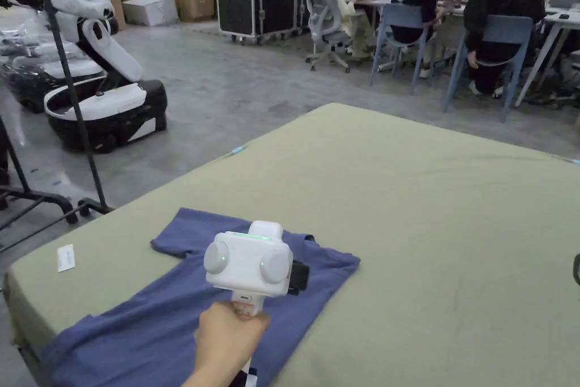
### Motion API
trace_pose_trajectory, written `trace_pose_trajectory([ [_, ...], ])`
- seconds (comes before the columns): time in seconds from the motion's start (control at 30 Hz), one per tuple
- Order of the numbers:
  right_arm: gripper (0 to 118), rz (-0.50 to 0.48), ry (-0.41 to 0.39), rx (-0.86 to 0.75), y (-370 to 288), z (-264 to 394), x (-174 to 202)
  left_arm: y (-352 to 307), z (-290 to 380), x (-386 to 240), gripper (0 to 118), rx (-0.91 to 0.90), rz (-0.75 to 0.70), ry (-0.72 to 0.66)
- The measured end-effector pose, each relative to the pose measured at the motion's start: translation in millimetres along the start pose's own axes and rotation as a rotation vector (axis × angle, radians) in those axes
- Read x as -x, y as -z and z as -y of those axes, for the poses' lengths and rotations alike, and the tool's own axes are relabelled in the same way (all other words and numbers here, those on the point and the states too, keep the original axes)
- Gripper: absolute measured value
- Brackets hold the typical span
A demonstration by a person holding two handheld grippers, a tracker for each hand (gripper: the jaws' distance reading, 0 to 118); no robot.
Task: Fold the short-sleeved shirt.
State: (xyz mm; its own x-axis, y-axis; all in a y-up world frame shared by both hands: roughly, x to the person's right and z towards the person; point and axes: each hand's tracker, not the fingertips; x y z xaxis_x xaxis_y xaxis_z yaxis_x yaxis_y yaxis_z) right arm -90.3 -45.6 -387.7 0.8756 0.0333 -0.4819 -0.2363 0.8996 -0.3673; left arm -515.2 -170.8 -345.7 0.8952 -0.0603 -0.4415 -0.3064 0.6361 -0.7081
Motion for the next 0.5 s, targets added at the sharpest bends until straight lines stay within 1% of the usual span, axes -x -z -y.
trace_pose_trajectory([
  [0.07, 3, 0.02, -0.008, 0.063, 18, 19, -10, 41, 4, -9, 105, 0.049, 0.01, 0.035],
  [0.13, 3, 0.028, 0.005, 0.119, 34, 36, -19, 74, 10, -14, 105, 0.069, 0.026, 0.044],
  [0.23, 3, 0.018, 0.01, 0.156, 54, 58, -29, 113, 23, -19, 105, 0.114, 0.003, 0.086],
  [0.3, 3, 0.014, 0.01, 0.175, 62, 68, -33, 131, 28, -18, 105, 0.148, 0.015, 0.094],
  [0.37, 3, -0.005, 0.029, 0.193, 67, 75, -35, 127, 30, -9, 103, 0.086, 0.057, 0.057],
  [0.47, 3, -0.033, 0.065, 0.2, 73, 81, -38, 121, 32, -8, 92, 0.068, 0.087, 0.148],
  [0.5, 3, -0.044, 0.071, 0.203, 74, 83, -38, 113, 31, -7, 75, 0.065, 0.077, 0.149],
])
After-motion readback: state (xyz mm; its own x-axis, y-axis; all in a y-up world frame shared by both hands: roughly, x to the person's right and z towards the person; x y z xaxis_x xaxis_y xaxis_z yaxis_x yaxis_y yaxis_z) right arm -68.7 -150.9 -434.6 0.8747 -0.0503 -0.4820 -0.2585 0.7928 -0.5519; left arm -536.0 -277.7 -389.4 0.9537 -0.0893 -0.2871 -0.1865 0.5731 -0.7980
